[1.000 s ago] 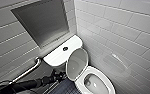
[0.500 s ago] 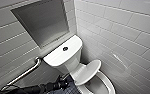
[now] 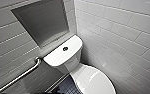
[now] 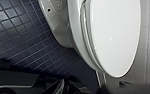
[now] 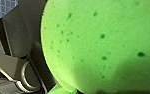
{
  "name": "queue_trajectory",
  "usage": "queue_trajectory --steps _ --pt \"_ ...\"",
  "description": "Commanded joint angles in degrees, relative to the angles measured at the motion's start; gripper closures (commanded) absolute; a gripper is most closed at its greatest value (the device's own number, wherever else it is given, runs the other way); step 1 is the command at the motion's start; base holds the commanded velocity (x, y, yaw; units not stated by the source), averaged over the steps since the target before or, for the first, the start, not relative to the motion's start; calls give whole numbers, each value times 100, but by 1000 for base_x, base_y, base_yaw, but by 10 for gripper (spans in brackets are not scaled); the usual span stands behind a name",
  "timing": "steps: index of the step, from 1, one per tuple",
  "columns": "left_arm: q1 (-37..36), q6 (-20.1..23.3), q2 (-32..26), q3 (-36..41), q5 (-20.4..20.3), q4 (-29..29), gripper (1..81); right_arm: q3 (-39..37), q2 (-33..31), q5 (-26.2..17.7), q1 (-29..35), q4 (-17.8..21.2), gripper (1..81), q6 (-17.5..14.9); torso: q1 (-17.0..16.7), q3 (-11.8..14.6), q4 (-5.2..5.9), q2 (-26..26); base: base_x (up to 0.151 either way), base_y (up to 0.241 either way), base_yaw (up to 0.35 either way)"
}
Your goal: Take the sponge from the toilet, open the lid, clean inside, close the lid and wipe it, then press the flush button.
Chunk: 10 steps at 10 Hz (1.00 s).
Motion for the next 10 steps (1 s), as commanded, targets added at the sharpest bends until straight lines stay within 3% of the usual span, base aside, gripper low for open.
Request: queue_trajectory --steps 1,2,4,5,6,7,8,9,10 --pt "937 79 -558 210 522 1628 10 -279 147 -384 -231 -157 811 57 0 0 0 0 0 0 0" --pt "1325 70 -514 165 504 1957 10 -314 227 -472 -266 -166 811 48 0 0 0 0 0 0 0" --pt "1783 70 -277 -194 486 2379 10 -428 428 -1394 -266 -175 811 -22 0 0 0 0 0 0 0" --pt "1871 70 -198 -309 486 2388 10 -525 482 -1413 -214 -184 811 -40 0 0 0 0 0 0 0" --pt "1933 88 -92 -371 486 2414 10 -518 438 -1527 -143 -9 811 -608 0 0 0 0 0 0 0" --pt "2020 167 -57 -371 486 2423 10 -271 323 -1536 -161 730 811 -1244 0 0 0 0 0 0 0" --pt "2100 289 -13 -414 478 2414 10 241 97 -1492 -144 1575 811 -2157 -2 0 0 0 0 0 0" --pt "2205 412 57 -467 486 2440 10 1050 -315 -1440 -100 2178 811 -2797 -2 2 0 -2 0 0 0" --pt "2354 569 144 -546 486 2502 10 1892 -779 -1422 -47 2418 811 -2931 -2 2 0 -2 0 0 0"
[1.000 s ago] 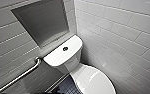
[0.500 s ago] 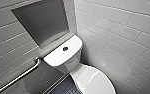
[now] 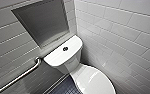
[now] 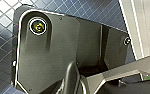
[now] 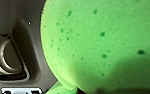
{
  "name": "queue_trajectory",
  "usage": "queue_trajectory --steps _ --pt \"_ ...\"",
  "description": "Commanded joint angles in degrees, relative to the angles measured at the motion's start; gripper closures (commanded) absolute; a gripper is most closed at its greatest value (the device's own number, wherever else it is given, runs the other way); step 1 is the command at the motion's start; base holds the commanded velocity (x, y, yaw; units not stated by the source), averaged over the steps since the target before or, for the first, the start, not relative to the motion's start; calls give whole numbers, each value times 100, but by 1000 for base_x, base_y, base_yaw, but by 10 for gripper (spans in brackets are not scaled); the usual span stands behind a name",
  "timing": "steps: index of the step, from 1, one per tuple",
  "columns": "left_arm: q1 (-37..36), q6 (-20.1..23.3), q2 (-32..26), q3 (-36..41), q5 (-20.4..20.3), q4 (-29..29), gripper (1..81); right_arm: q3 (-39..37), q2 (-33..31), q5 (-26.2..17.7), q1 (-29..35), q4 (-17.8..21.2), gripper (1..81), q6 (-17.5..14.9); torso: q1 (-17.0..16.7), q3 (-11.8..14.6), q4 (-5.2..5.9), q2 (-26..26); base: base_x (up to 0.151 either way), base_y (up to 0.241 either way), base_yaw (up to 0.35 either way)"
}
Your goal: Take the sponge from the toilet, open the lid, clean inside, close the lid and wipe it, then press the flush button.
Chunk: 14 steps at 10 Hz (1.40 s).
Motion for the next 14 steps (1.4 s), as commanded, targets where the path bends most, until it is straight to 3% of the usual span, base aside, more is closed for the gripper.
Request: queue_trajectory --steps 1,4,6,8,9,11,14 --pt "223 426 44 -213 391 103 10 2979 -1571 -224 -70 1828 811 -1671 0 0 0 0 0 0 0" --pt "584 699 430 -812 364 94 10 3968 -2225 -101 309 1819 811 -1723 0 2 0 0 0 0 0" --pt "769 797 696 -1112 373 103 10 4119 -2419 445 643 1846 811 -1653 -2 2 0 0 0 0 0" --pt "928 981 1002 -1619 364 94 10 4915 -2996 454 1142 1828 811 -1662 -2 5 0 0 0 0 0" --pt "989 1008 1187 -1919 364 94 10 5432 -3382 366 1460 2028 811 -1593 -2 5 0 0 0 0 0" --pt "1051 1060 1390 -2131 356 94 10 6313 -3902 -353 2163 2521 811 -1557 -4 5 0 0 0 0 0" --pt "1148 1060 1496 -2184 347 94 10 6694 -4115 -1216 3306 3375 811 -1557 -4 5 0 2 0 0 0"
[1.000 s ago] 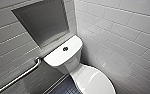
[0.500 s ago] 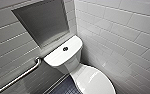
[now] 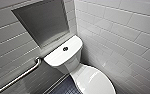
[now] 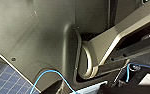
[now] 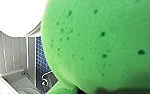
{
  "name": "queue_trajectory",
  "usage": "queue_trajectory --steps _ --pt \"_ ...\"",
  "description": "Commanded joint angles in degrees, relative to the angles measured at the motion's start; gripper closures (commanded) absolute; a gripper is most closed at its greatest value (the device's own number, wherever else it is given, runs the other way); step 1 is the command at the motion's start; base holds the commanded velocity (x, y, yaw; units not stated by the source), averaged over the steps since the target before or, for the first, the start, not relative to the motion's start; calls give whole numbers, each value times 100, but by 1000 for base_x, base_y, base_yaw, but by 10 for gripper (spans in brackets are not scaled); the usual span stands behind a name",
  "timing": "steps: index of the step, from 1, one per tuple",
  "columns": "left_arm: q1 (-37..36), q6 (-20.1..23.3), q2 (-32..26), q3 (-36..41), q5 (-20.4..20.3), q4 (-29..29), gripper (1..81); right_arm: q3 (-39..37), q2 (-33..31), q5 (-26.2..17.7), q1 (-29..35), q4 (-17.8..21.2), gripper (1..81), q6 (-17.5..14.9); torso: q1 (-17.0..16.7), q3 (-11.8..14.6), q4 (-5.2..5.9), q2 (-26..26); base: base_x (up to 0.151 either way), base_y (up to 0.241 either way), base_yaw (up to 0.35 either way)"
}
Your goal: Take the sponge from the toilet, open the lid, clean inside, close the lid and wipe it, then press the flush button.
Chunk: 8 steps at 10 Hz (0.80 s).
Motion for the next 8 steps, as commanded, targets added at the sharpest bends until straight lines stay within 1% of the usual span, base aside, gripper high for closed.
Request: queue_trajectory --steps 1,2,3,4,5,6,7,8 --pt "86 38 -84 -84 419 1 10 619 -531 -1638 1507 1292 811 -50 0 0 0 0 0 0 0" --pt "122 46 -58 -154 349 1 10 505 -391 -1884 1868 1302 811 -59 0 0 0 0 0 0 0" --pt "157 90 -5 -233 322 1 10 311 -232 -2273 2237 1293 811 -59 0 0 0 0 0 0 0" --pt "175 99 21 -277 313 1 10 92 -65 -2853 2617 1302 811 -59 0 0 0 0 0 0 0" --pt "183 99 39 -304 313 1 10 -299 144 -3359 2914 1302 811 -50 0 0 0 0 0 0 0" --pt "183 100 47 -304 313 1 10 -775 326 -3765 3195 1293 811 -50 0 0 0 0 0 0 0" --pt "183 108 48 -313 313 1 10 -1241 540 -4151 3433 1258 811 -50 0 0 0 0 0 0 0" --pt "183 108 48 -313 313 1 10 -1656 752 -4425 3557 1249 811 -32 0 0 0 0 0 0 0"
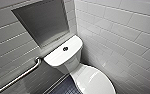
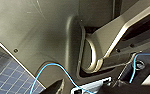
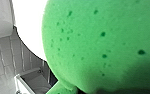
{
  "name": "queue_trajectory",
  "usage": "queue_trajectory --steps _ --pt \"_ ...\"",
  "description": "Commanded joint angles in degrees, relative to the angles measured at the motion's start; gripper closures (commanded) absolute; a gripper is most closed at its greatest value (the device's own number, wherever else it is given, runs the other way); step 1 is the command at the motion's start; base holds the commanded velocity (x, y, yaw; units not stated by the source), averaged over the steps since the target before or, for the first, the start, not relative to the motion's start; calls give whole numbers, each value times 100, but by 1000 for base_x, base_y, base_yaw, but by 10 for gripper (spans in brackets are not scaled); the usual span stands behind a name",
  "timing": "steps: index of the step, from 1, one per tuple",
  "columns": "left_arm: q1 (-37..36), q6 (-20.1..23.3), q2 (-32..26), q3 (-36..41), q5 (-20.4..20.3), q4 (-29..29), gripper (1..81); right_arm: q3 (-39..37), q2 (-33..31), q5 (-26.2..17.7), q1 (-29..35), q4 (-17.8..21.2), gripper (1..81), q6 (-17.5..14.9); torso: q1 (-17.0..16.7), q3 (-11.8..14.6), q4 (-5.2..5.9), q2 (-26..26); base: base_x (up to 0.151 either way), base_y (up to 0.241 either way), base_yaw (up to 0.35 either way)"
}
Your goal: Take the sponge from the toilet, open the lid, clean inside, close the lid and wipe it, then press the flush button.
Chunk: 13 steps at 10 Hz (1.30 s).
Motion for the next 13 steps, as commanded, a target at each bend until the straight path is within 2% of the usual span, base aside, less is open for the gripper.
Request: queue_trajectory --steps 1,2,4,5,7,9,10,11,13 --pt "34 12 -95 57 448 -8 10 -1716 559 -1993 1222 171 811 61 0 0 0 0 0 0 0" --pt "34 12 -104 57 379 -8 10 -2246 789 -2319 1371 48 811 88 0 -2 0 0 0 0 0" --pt "34 12 -112 39 343 -8 10 -2602 949 -2698 1669 -214 811 227 0 -2 0 2 0 0 0" --pt "34 12 -104 13 343 -8 10 -2550 983 -2881 1864 -573 811 525 0 -2 0 2 0 0 0" --pt "34 12 -68 -31 343 -8 10 -1960 1010 -3306 2337 -1561 811 1406 0 -2 0 2 0 0 0" --pt "34 12 19 -136 334 -8 10 -446 546 -3918 2952 -2777 811 2772 0 -2 0 2 0 0 0" --pt "25 20 63 -163 325 1 10 -56 474 -4260 3120 -3357 811 3353 0 -2 0 2 0 0 0" --pt "16 73 124 -198 334 1 10 165 586 -4646 3208 -3765 811 3673 0 -2 0 2 0 0 0" --pt "16 82 152 -233 325 1 10 299 1000 -5072 3349 -3811 811 3753 -7 -2 -2 2 0 0 0"
